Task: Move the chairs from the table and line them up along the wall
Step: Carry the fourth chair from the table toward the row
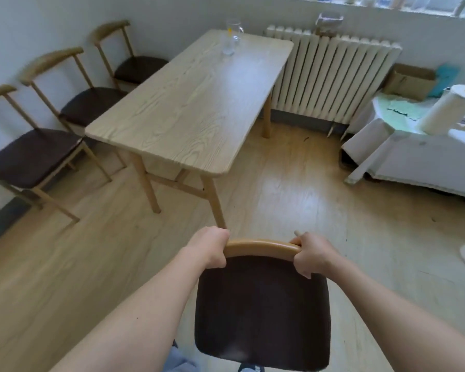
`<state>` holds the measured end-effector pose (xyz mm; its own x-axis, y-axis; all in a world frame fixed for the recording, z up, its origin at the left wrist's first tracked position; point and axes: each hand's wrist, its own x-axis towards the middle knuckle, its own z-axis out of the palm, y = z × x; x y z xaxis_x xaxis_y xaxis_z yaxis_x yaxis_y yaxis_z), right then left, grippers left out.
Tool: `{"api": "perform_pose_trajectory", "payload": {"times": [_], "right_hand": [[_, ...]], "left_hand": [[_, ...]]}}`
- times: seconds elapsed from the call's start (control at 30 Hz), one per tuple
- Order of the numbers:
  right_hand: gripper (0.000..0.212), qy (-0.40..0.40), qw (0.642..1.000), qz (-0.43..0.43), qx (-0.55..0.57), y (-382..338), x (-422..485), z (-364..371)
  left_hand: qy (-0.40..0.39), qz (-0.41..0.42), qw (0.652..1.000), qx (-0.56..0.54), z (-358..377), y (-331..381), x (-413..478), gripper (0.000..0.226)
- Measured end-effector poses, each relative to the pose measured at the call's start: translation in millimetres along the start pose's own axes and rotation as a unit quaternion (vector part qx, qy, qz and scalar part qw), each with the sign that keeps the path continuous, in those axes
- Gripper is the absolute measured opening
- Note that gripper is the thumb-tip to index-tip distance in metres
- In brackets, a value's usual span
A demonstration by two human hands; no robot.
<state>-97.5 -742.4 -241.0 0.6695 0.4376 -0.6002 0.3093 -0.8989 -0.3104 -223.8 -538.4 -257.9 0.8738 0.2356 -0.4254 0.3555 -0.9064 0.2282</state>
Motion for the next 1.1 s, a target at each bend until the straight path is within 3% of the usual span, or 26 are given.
{"api": "perform_pose_trajectory", "payload": {"times": [0.3, 0.77, 1.1], "right_hand": [[0.072, -0.04, 0.991, -0.088, -0.092, -153, -5, 77], [0.035, -0.051, 0.934, -0.273, -0.226, -452, -36, 210], [0.034, -0.05, 0.886, -0.379, -0.263, -630, -13, 277]], "left_hand": [[0.012, -0.107, 0.992, -0.062, 18, -141, -111, 0.027], [0.072, -0.261, 0.955, -0.121, 27, -403, -282, 0.03], [0.126, -0.361, 0.911, -0.155, 19, -553, -342, 0.033]]}}
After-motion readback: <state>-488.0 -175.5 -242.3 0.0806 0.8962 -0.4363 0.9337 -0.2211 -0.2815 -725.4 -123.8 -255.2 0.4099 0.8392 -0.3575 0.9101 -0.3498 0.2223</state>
